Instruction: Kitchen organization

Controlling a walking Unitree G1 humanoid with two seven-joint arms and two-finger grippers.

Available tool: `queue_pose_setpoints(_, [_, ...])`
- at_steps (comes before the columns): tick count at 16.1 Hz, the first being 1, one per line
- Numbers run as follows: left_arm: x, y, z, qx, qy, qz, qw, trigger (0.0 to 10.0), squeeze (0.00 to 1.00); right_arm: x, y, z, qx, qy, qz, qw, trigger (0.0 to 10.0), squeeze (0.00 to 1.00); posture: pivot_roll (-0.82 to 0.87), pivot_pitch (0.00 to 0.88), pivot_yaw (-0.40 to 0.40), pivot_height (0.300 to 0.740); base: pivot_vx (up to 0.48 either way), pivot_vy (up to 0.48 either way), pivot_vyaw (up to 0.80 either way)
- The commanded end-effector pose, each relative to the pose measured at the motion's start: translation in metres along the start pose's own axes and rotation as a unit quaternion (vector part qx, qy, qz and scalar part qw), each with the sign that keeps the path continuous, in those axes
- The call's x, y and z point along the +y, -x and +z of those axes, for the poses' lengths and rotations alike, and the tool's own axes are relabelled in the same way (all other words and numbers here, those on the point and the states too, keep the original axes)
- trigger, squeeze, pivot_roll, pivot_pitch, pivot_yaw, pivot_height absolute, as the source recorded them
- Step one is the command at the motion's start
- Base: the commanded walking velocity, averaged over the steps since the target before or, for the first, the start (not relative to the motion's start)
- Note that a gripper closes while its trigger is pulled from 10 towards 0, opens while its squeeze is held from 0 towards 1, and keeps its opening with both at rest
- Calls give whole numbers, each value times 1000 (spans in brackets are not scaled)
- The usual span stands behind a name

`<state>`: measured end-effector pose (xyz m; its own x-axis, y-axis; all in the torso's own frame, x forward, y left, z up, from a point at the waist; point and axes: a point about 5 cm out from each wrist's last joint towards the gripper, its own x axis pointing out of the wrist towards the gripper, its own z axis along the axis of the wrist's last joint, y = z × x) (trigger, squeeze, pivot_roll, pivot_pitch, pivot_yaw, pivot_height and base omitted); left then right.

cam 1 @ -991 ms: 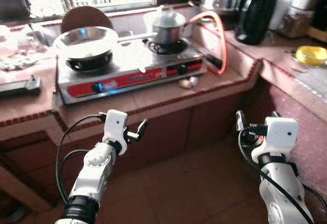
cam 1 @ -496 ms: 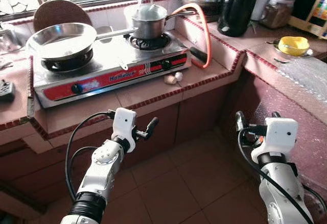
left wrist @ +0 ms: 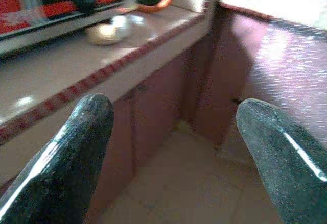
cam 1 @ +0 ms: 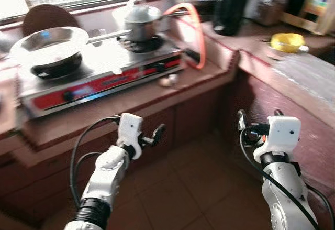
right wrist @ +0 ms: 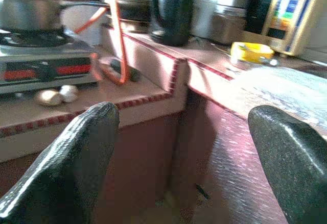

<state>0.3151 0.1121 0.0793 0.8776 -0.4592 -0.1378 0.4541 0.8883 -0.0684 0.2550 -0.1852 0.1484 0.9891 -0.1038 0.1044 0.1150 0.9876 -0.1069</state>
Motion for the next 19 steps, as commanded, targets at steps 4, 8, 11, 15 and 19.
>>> queue_pose_setpoints(4, [8, 1, 0, 7, -12, 2, 1000, 10000, 0, -1, -3, -2, 1, 1, -2, 1000, 10000, 0, -67, 0, 29, 740, 0, 0, -800])
queue_pose_setpoints(8, [10, -3, 4, 6, -19, 1, 1000, 10000, 0, 3, -5, -2, -2, -3, -1, 1000, 10000, 0, -65, 0, 38, 740, 0, 0, -800])
queue_pose_setpoints(11, [7, -5, 4, 5, -20, -4, 1000, 10000, 0, 3, -6, -2, -4, -4, -2, 1000, 10000, 0, -70, 0, 41, 740, 0, 0, -800])
queue_pose_setpoints(15, [4, -6, 3, 6, -27, -17, 999, 10000, 0, 2, -7, -2, -7, -4, -7, 1000, 10000, 0, -69, 0, 43, 740, 0, 0, -800])
queue_pose_setpoints(19, [10, -6, 6, 8, -42, -31, 999, 10000, 0, 4, -6, -4, -7, -7, -7, 1000, 10000, 0, -61, 0, 47, 740, 0, 0, -800])
